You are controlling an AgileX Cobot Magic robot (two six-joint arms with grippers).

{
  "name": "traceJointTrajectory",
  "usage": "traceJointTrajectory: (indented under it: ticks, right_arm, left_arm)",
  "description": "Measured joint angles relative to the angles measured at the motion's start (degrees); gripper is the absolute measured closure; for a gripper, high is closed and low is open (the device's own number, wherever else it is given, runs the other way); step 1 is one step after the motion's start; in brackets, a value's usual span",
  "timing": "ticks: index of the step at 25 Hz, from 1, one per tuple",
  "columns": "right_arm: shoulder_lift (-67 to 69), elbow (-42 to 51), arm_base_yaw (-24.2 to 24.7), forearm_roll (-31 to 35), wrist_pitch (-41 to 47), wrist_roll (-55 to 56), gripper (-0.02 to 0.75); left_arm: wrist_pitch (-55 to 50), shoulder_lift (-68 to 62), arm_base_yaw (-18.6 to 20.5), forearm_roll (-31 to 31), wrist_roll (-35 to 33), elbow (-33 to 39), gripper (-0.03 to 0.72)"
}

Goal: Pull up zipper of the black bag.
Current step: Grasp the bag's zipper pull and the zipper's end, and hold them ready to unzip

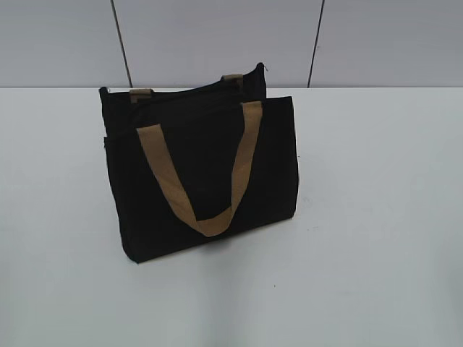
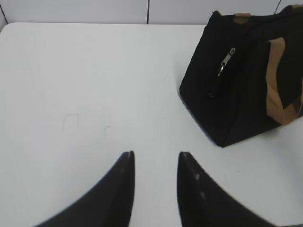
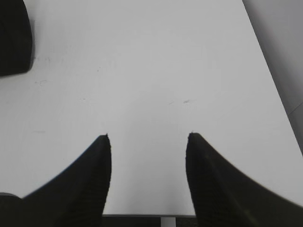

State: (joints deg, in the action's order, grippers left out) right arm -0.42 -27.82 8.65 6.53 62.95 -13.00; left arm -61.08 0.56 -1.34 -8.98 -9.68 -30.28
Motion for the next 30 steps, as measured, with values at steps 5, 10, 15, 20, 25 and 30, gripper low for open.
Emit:
traceJointTrajectory:
  ticks: [5, 10, 15, 20, 25, 30]
  right_arm:
    - [0.0, 0.0, 0.0, 0.0, 0.0, 0.0, 0.337]
    - [0.0, 0.0, 0.0, 0.0, 0.0, 0.0, 0.337]
    - [0.0, 0.0, 0.0, 0.0, 0.0, 0.0, 0.337]
    - [0.0, 0.0, 0.0, 0.0, -0.2, 0.1, 0.337]
    - [0.0, 0.0, 0.0, 0.0, -0.2, 0.1, 0.337]
    - [0.0, -0.3, 0.0, 0.0, -0.4, 0.1, 0.337]
  left_arm:
    - [0.0, 0.0, 0.0, 0.0, 0.0, 0.0, 0.452]
    - [0.0, 0.0, 0.0, 0.0, 0.0, 0.0, 0.423]
    - [0.0, 0.0, 0.0, 0.0, 0.0, 0.0, 0.296]
    - [0.3, 0.0, 0.0, 0.0, 0.0, -0.1, 0.266]
    - [4.9, 0.0, 0.0, 0.0, 0.0, -0.9, 0.264]
    - [11.0, -3.0, 0.0, 2.2, 0.0, -1.1, 0.272]
